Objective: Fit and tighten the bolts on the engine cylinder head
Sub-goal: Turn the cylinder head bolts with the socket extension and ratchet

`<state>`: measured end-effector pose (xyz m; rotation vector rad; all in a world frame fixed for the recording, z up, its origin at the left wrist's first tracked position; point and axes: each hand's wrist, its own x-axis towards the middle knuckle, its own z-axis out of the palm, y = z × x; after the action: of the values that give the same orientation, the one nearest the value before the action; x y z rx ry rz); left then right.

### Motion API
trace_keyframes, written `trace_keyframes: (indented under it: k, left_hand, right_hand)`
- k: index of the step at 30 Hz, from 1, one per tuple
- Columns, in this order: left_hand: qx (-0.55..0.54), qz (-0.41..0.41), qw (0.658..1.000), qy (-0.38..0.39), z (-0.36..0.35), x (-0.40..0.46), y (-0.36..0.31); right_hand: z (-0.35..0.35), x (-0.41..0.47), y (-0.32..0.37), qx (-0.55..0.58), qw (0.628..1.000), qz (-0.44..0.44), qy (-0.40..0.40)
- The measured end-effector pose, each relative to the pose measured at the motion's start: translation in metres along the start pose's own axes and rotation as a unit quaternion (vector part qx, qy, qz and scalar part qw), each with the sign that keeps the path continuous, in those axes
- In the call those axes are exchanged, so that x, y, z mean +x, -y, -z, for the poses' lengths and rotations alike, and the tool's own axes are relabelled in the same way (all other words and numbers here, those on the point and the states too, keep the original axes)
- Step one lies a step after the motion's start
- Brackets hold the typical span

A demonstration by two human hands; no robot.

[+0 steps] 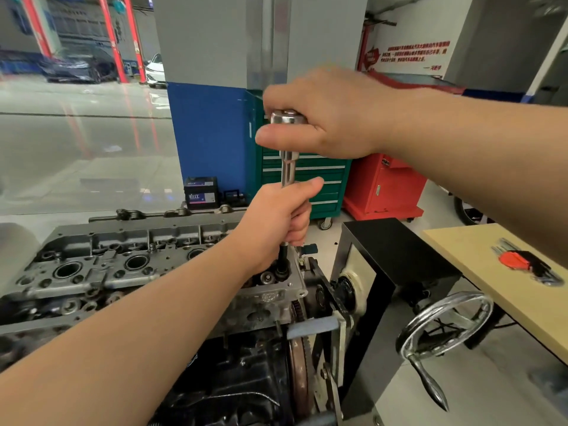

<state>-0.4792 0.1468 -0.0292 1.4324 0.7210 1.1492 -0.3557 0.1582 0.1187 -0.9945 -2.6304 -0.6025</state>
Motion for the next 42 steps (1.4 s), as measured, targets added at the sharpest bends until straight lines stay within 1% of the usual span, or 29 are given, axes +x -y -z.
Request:
trace_keyframes:
  k: [2,3,6,8,9,11,13,15,16,17,19,22,23,24,25,26,27,28,29,30,31,32,33,35,36,37,38,39,42]
  left_hand:
    - [0.000,-0.009,1.000,-0.018,-0.001,-0.001,0.002]
    - [0.014,-0.016,0.999,-0.037,-0.002,-0.003,0.003]
    - [0.100,-0.051,0.985,-0.127,-0.007,-0.007,0.009]
    - [0.091,-0.044,0.982,-0.158,-0.011,-0.009,0.010]
    - [0.065,-0.032,0.985,-0.155,-0.011,-0.010,0.009]
    - [0.027,-0.018,0.992,-0.120,-0.010,-0.009,0.005]
    - [0.023,-0.007,0.997,-0.075,-0.007,-0.007,0.001]
    - [0.025,0.010,0.999,-0.029,-0.003,-0.005,-0.002]
    - [0.029,0.014,0.999,-0.011,-0.001,-0.004,-0.004]
    - [0.034,0.014,0.999,0.004,0.001,-0.004,-0.004]
    - [0.065,0.002,0.997,0.033,0.006,-0.003,0.000]
    - [0.129,-0.021,0.989,0.070,0.018,-0.002,0.002]
    - [0.122,-0.017,0.990,0.071,0.028,-0.001,0.002]
    - [0.120,-0.016,0.991,0.059,0.041,0.000,0.003]
    - [0.158,-0.025,0.987,0.034,0.056,0.003,0.004]
    - [0.256,-0.038,0.966,0.000,0.074,0.005,0.006]
    - [0.402,-0.037,0.914,-0.035,0.093,0.008,0.010]
    - [0.549,-0.003,0.834,-0.056,0.111,0.011,0.016]
    - [0.648,0.057,0.757,-0.062,0.124,0.014,0.023]
    - [0.692,0.116,0.710,-0.059,0.132,0.015,0.029]
    - [0.704,0.151,0.692,-0.054,0.137,0.016,0.034]
    - [0.703,0.160,0.691,-0.050,0.139,0.018,0.038]
    - [0.703,0.152,0.694,-0.046,0.139,0.019,0.040]
    - [0.709,0.132,0.691,-0.047,0.141,0.021,0.042]
    - [0.711,0.130,0.689,-0.047,0.142,0.021,0.042]
    - [0.712,0.132,0.688,-0.048,0.143,0.022,0.043]
    - [0.712,0.132,0.688,-0.049,0.144,0.022,0.044]
    - [0.713,0.131,0.687,-0.051,0.144,0.022,0.045]
    - [0.710,0.131,0.689,-0.052,0.145,0.023,0.046]
  right_hand:
    - [0.003,-0.001,0.009,-0.123,0.991,-0.044,-0.012]
    - [0.003,-0.001,0.012,-0.151,0.986,-0.075,-0.008]
    - [0.000,-0.008,0.018,-0.127,0.983,-0.133,-0.017]
    - [-0.004,-0.007,0.018,-0.121,0.981,-0.143,-0.042]
    - [-0.007,-0.004,0.018,-0.118,0.982,-0.138,-0.058]
    - [-0.013,0.002,0.012,-0.085,0.989,-0.097,-0.078]
    - [-0.016,0.004,0.005,0.019,0.997,-0.033,-0.071]
    - [-0.017,0.001,0.000,0.132,0.990,-0.018,-0.051]
    - [-0.016,0.000,0.000,0.156,0.987,-0.023,-0.045]
    - [-0.016,-0.001,0.000,0.157,0.986,-0.025,-0.042]
    - [-0.014,-0.001,0.003,0.108,0.993,-0.025,-0.040]
    - [-0.002,-0.008,0.017,-0.046,0.994,-0.096,-0.011]
    - [0.002,-0.012,0.021,-0.079,0.992,-0.099,0.006]
    - [0.005,-0.016,0.027,-0.076,0.994,-0.082,0.014]
    - [0.009,-0.019,0.035,-0.072,0.995,-0.063,0.010]
    - [0.010,-0.021,0.039,-0.079,0.994,-0.070,0.013]
    - [0.006,-0.019,0.035,-0.093,0.991,-0.095,0.008]
    - [0.004,-0.015,0.031,-0.108,0.985,-0.132,0.006]
    - [0.002,-0.010,0.026,-0.107,0.983,-0.146,0.007]
    - [0.000,-0.005,0.020,-0.094,0.987,-0.130,0.000]
    - [0.001,-0.003,0.014,-0.055,0.993,-0.101,0.008]
    - [0.003,-0.002,0.010,0.009,0.997,-0.072,0.034]
    - [0.006,-0.003,0.004,0.069,0.995,-0.045,0.063]
    - [0.008,-0.007,-0.002,0.125,0.987,-0.016,0.104]
    - [0.007,-0.009,-0.005,0.142,0.985,-0.021,0.101]
    - [0.004,-0.010,-0.006,0.148,0.985,-0.029,0.079]
    - [0.001,-0.012,-0.004,0.138,0.988,-0.037,0.051]
    - [-0.001,-0.013,-0.001,0.103,0.993,-0.050,0.028]
    - [0.001,-0.018,0.015,-0.065,0.990,-0.125,-0.001]
